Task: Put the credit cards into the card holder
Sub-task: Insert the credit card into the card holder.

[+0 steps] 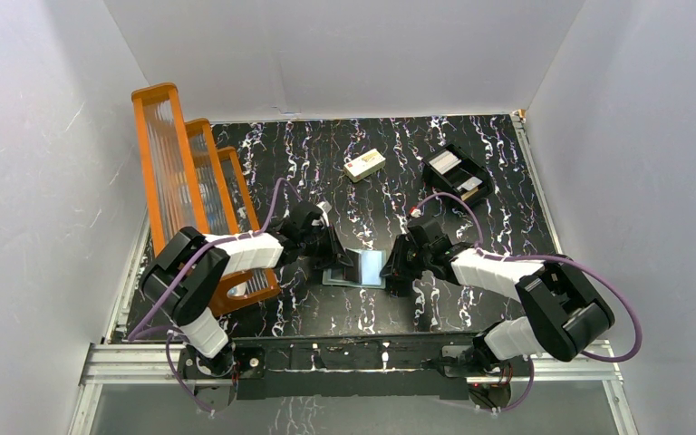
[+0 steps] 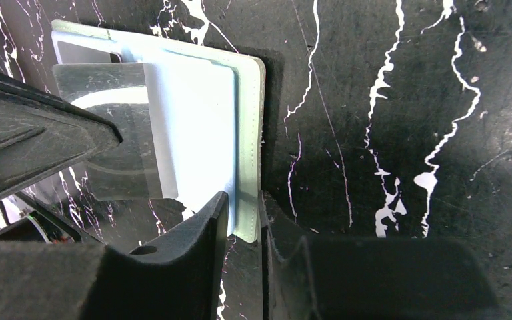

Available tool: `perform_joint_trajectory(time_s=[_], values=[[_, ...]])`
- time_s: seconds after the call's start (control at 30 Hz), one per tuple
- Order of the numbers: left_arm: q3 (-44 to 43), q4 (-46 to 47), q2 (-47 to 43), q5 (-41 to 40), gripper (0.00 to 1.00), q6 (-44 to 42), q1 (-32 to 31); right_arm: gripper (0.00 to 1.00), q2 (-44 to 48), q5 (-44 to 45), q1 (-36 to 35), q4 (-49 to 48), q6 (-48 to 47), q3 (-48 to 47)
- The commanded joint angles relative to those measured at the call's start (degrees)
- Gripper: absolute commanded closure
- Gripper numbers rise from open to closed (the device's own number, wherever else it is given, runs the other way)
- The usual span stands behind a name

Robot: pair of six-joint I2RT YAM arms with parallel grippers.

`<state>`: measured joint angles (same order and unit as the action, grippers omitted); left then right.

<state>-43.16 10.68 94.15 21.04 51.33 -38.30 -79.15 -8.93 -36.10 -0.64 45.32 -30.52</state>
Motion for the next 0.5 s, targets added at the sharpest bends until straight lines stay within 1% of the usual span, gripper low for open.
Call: perform_joint_trajectory(time_s=[0.0, 0.1, 0.2, 0.3, 0.47], values=[[-1.1, -0.7, 2.1, 2.2, 0.94, -2.6, -0.1, 0.68, 0.2, 2.6, -0.4, 0.5, -0.5, -0.2], [-1.7, -2.3, 2.4, 1.2, 0.80, -4.1, -0.1, 0.67, 0.2, 3.3, -0.3, 1.2, -0.6, -0.8], [-3.3, -5.4, 2.0, -1.0, 0.74, -6.1, -0.1, 0.67, 0.6, 4.1, -0.3, 1.7, -0.7, -1.1], [-4.3, -7.6, 0.9, -3.8, 0.64, -6.9, -0.2, 0.67, 1.0, 4.4, -0.3, 2.2, -0.7, -1.5], [-6.3, -12.5, 0.4, -8.5, 0.61, -8.3, -0.9, 0.67, 1.1, 4.6, -0.3, 2.5, -0.8, -2.1]])
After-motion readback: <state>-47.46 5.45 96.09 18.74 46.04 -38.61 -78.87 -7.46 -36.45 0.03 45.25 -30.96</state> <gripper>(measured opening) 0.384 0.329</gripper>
